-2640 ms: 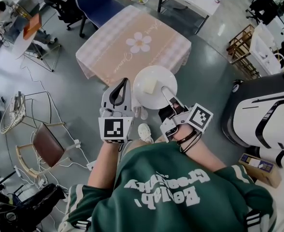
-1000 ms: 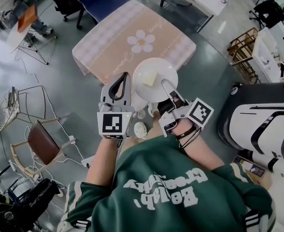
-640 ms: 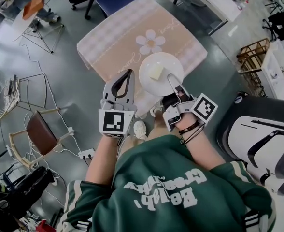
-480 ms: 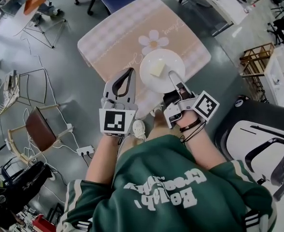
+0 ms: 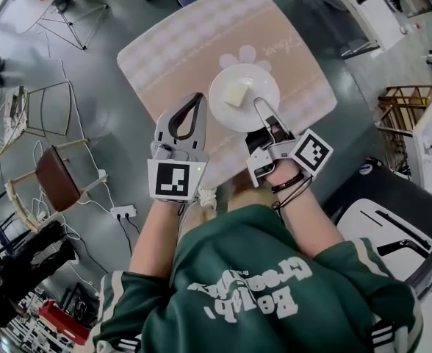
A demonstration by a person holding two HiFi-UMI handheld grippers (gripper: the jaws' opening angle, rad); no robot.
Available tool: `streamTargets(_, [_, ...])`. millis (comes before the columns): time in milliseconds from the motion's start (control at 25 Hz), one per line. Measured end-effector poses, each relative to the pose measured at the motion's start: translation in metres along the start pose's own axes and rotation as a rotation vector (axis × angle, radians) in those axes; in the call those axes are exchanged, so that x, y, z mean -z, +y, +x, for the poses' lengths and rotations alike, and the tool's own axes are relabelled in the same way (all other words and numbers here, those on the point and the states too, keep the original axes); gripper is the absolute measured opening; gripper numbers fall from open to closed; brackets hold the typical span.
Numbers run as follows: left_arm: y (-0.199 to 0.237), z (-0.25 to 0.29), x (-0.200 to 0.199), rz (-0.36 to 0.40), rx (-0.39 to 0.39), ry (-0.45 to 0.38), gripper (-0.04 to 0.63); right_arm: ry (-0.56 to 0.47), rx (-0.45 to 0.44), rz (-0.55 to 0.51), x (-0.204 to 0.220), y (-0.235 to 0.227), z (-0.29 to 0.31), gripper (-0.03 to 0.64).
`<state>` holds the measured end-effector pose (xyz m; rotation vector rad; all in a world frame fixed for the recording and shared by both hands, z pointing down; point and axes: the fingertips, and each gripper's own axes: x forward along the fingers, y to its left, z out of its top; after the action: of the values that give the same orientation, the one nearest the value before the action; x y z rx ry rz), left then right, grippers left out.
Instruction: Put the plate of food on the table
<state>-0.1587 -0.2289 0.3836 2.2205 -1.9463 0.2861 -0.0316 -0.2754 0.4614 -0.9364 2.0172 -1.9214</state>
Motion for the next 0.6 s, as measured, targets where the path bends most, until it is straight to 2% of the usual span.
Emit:
streamTargets(360, [0.025, 0.050, 0.024, -0.018, -0.040, 0.059, 0.009, 0.071, 0.019, 0.012, -0.025, -0.030, 0.069, 0.031])
streamTargets(600, [0.036, 0.081, 0.040, -0.030, -0.049, 0.070, 0.009, 0.102, 0.054, 0.019, -0.037, -0.057, 0.105, 0.031])
